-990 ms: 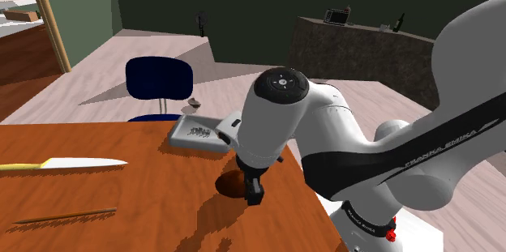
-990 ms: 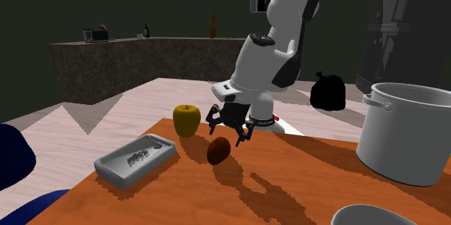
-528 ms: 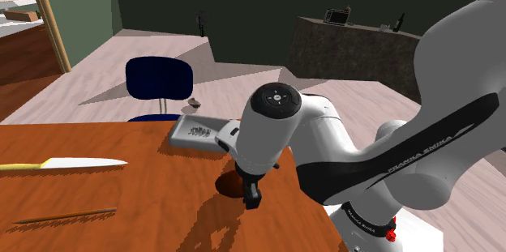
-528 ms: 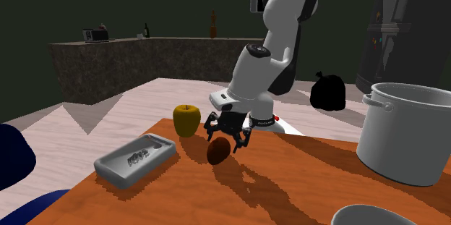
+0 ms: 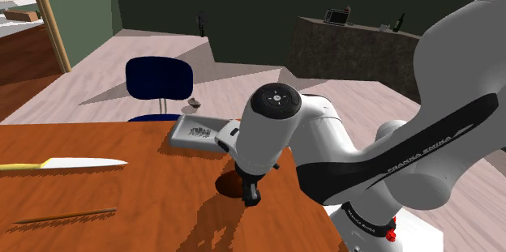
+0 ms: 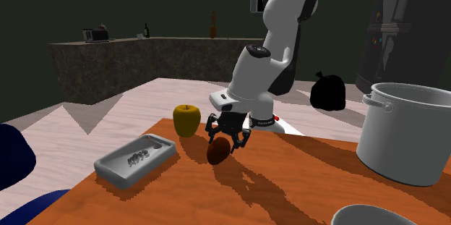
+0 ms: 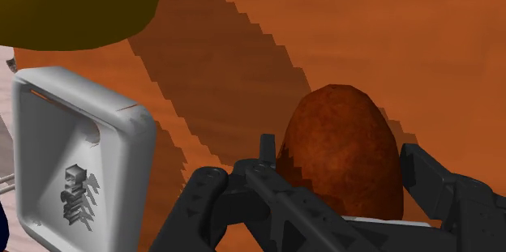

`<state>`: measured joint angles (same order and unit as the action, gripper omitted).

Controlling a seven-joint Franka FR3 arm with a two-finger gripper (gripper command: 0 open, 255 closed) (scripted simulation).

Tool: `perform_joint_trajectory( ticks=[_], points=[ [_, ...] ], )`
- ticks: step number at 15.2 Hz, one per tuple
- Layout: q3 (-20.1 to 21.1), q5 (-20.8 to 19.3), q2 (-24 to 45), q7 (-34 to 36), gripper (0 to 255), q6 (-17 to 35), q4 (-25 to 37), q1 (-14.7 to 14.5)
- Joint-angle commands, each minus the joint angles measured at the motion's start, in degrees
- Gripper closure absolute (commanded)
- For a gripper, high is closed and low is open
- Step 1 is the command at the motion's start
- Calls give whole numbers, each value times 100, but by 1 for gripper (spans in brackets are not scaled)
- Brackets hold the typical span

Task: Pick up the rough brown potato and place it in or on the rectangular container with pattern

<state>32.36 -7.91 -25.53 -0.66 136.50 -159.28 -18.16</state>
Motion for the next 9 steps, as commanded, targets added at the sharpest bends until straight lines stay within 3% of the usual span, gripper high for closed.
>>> perform_joint_trajectory(
  ticks=[1, 9],
  points=[
    [0, 0, 2, 0, 255, 1, -1, 1],
    [-39, 42, -69, -55, 255, -92, 27, -36]
  ],
)
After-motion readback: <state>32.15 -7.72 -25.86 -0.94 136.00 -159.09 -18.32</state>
